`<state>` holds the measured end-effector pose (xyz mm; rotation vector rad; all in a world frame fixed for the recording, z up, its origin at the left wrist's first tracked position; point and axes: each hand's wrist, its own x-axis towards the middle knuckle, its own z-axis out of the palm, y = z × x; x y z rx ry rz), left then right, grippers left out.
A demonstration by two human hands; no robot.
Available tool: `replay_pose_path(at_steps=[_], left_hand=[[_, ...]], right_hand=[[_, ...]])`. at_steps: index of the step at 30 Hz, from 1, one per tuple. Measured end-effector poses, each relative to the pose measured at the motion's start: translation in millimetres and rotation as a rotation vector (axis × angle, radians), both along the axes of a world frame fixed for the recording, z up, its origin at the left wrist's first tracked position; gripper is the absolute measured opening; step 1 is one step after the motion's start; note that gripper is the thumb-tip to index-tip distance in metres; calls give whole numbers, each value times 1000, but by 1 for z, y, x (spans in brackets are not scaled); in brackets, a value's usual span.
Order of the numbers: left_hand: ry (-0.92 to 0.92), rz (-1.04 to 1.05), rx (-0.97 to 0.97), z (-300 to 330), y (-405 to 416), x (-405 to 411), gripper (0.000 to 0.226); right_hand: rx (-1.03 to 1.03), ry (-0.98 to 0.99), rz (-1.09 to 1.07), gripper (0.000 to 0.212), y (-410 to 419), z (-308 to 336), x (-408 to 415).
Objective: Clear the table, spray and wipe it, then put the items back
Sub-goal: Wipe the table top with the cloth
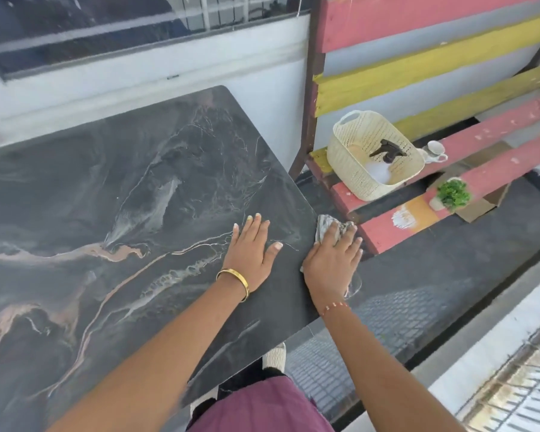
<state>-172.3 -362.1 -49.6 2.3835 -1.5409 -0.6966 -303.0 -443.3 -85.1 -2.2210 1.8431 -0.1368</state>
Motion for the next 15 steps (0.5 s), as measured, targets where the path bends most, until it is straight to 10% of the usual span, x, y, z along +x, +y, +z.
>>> replay_pose_path(at_steps=[15], left_hand=[[-51, 300, 67, 7, 58, 12, 72]], right_hand=[[-97, -24, 956, 57, -2, 3, 39]])
